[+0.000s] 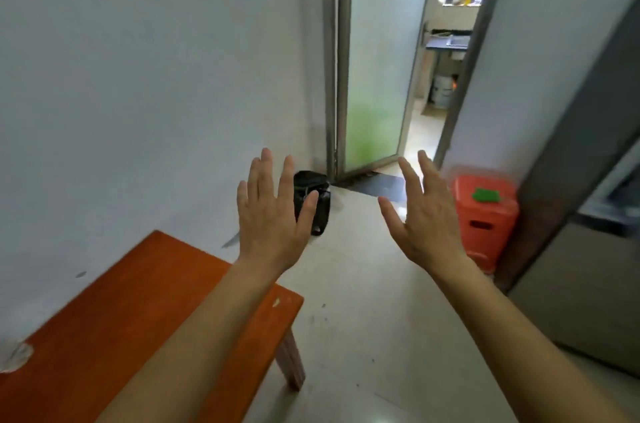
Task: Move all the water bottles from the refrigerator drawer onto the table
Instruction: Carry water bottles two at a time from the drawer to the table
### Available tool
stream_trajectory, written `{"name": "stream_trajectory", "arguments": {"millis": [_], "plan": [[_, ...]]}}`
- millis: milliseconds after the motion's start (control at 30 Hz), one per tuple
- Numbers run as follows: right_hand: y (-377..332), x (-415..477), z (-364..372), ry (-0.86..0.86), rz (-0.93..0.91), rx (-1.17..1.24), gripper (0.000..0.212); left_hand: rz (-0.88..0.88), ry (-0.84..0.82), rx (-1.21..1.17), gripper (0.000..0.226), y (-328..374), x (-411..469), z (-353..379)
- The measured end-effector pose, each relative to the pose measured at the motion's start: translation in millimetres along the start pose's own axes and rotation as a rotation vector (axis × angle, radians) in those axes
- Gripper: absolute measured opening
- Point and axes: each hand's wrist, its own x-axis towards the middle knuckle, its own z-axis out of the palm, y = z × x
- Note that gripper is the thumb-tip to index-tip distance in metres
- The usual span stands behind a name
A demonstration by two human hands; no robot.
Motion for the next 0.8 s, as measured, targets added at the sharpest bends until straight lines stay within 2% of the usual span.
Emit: {"name": "stream_trajectory", "arguments": {"millis": [167,333,633,800], "plan": [[131,-41,-96,0.091,0.212,-0.092,0.068,0.227,-0.078,-0.072,0.069,158,-6,44],[230,-82,-159,0.148,0.378,-0.175,0.070,0.442,-0.132,-0.139,0.073,273,0,85],[397,-112,-204,0.127,0.568,-0.371,0.067,0.635,-0.214,-0.268,0.073,462,33,227],[492,-108,-236,0.052,0.719,-0.442,0.069,0.703,-0.357,-0.303,0.076,574,55,296]]}}
